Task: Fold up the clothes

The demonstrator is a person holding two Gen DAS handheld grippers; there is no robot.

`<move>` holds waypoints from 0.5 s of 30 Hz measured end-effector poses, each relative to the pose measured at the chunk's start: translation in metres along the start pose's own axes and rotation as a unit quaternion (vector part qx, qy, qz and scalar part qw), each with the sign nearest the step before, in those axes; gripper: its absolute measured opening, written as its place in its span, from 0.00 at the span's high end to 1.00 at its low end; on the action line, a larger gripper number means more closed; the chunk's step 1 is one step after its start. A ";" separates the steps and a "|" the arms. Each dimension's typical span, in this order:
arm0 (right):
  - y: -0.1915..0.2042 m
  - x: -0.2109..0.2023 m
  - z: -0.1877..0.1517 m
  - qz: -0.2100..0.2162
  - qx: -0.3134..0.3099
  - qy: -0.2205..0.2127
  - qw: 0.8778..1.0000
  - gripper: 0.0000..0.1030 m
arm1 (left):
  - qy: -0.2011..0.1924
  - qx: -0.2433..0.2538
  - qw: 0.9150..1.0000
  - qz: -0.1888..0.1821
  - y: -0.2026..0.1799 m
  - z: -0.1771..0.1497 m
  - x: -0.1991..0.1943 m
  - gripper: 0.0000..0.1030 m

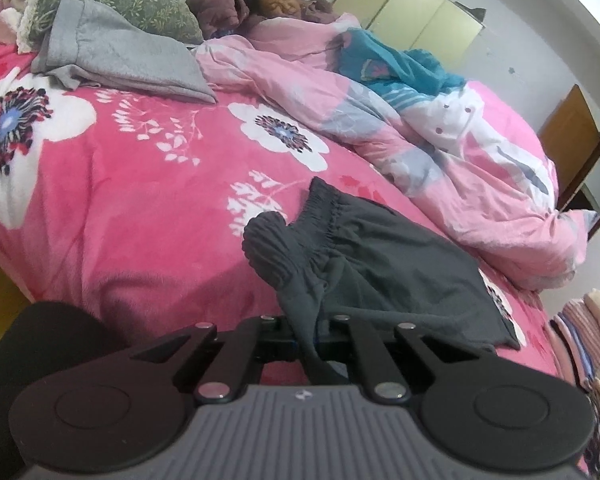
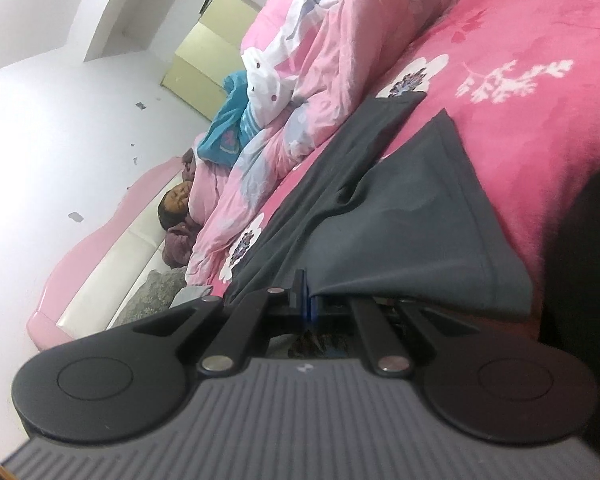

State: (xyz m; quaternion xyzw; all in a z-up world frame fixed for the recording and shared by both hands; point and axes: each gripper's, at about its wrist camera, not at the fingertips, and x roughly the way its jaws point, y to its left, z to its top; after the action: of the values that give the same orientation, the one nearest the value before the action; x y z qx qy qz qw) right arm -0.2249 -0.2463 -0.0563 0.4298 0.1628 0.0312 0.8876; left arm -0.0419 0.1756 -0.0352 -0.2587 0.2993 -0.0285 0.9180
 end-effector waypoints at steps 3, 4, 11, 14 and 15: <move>-0.002 -0.001 0.002 -0.006 -0.002 -0.011 1.000 1.00 | 0.000 0.001 1.000 -0.003 -0.002 -0.003 -0.003 0.94; -0.003 0.001 0.004 -0.006 -0.001 -0.013 1.000 1.00 | -0.003 0.001 1.000 -0.005 -0.003 -0.002 -0.002 0.94; 0.009 0.035 0.048 0.002 -0.043 -0.053 0.998 1.00 | -0.029 0.003 0.999 -0.045 -0.028 0.015 0.011 0.94; 0.019 0.056 0.076 0.007 -0.067 -0.075 0.995 1.00 | -0.034 0.008 0.998 -0.058 -0.045 0.025 0.026 0.94; 0.022 0.065 0.087 0.010 -0.073 -0.080 0.994 1.00 | -0.035 0.008 0.997 -0.061 -0.051 0.029 0.033 0.94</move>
State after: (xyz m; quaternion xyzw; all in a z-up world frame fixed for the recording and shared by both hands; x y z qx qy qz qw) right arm -0.1341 -0.2850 -0.0063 0.3662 0.0846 0.0179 0.9265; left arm 0.0062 0.1382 -0.0082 -0.2700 0.2501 -0.0780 0.9265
